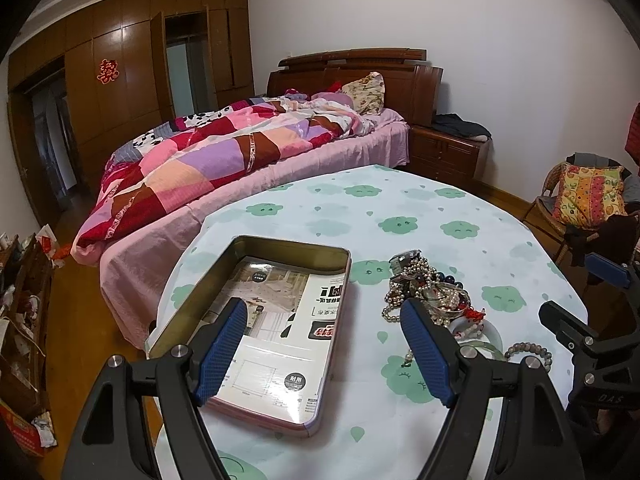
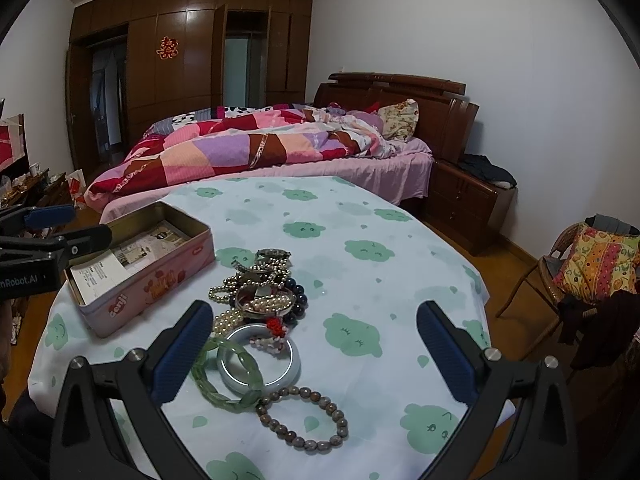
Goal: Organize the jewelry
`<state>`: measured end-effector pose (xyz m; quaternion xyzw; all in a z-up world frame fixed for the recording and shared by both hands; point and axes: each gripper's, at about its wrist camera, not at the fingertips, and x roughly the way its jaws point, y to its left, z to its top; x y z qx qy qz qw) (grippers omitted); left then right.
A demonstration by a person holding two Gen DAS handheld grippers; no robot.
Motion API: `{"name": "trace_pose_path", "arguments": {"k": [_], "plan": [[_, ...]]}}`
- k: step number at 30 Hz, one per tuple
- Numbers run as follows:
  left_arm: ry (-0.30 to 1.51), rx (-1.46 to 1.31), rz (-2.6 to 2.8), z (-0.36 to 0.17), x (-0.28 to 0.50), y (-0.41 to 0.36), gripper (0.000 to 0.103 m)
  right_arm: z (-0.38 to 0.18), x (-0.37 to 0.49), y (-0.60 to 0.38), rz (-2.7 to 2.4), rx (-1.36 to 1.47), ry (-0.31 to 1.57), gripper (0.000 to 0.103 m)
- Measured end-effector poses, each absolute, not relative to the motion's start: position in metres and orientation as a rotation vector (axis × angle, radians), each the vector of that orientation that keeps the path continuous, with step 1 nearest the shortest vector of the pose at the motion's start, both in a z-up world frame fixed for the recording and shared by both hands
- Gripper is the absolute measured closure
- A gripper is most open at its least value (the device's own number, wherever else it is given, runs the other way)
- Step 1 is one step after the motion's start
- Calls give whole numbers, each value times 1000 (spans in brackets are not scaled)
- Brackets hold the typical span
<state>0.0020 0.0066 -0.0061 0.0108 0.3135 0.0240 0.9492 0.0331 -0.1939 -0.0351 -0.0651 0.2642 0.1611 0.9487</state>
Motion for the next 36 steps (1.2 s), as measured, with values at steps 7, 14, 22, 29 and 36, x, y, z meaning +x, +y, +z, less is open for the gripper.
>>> {"name": "trace_pose_path", "arguments": {"k": [7, 14, 22, 29, 36], "plan": [[638, 22, 55, -7, 1, 8, 24, -36, 33, -194, 327, -139, 537, 0], [639, 20, 55, -7, 2, 8, 24, -35, 33, -194, 328, -138, 539, 0], [639, 20, 55, -7, 2, 9, 24, -35, 33, -194, 327, -138, 539, 0], [641, 18, 58, -7, 2, 9, 24, -35, 33, -194, 327, -139, 539, 0], [641, 18, 58, -7, 2, 9, 24, -35, 33, -194, 327, -139, 540, 0]]}}
